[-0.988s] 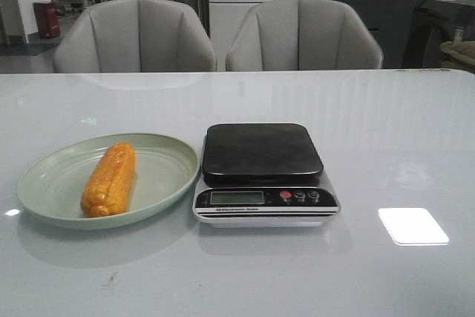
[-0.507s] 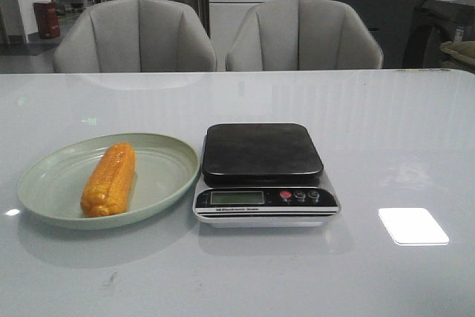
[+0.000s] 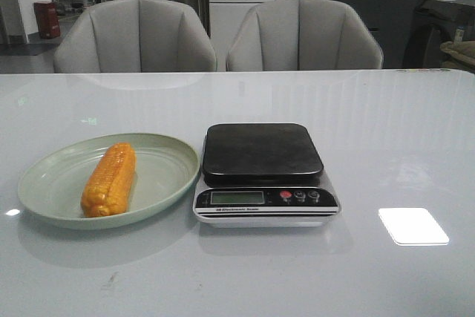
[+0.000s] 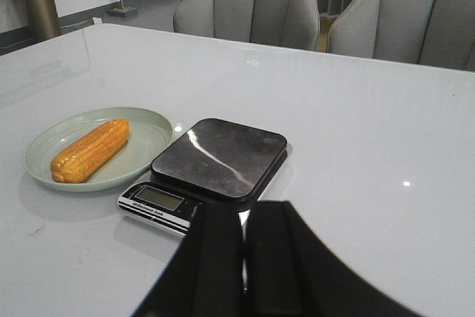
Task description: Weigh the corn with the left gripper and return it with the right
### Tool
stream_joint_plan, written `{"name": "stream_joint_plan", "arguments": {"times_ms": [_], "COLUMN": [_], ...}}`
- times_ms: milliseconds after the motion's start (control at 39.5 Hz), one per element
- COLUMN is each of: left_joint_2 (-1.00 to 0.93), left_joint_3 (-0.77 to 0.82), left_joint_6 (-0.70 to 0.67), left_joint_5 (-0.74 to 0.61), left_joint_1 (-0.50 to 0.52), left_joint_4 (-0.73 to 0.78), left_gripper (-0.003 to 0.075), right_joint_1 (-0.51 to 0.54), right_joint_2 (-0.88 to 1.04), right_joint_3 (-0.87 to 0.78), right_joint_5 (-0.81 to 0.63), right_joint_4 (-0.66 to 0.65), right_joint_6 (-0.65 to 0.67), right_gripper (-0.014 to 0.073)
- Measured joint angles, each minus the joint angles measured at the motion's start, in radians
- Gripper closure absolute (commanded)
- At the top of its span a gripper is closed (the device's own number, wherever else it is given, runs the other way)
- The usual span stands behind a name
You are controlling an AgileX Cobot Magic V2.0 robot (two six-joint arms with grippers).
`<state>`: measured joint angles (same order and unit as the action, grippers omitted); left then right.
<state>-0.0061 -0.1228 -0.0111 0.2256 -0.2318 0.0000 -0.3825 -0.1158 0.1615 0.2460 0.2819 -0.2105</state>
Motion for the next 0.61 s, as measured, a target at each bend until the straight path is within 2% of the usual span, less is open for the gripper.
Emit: {"name": "stream_joint_plan", "arguments": {"times_ms": [253,431,608], "left_joint_2": [0.000,0.000,0.000], "left_joint_3": [0.127,0.129,0.129], "left_joint_6": [0.000,0.000,0.000], "left_joint_5": [-0.190,-0.214,-0.208], "left_joint_1": [0.165,0.238,0.257], "left_joint_4": [0.007,0.007,0.007], "left_gripper": [0.0607,0.0607,0.0607], "right_joint_1": [0.000,0.000,0.000], "right_joint_2": [0.000,0.000,0.000], "right_joint_3": [0.000,0.000,0.000], "right_joint_5": [0.000,0.000,0.000], "right_joint_4": [0.000,0.000,0.000], "right_joint_6": [0.000,0.000,0.000], "right_gripper": [0.0424,0.0424,0.0424]}}
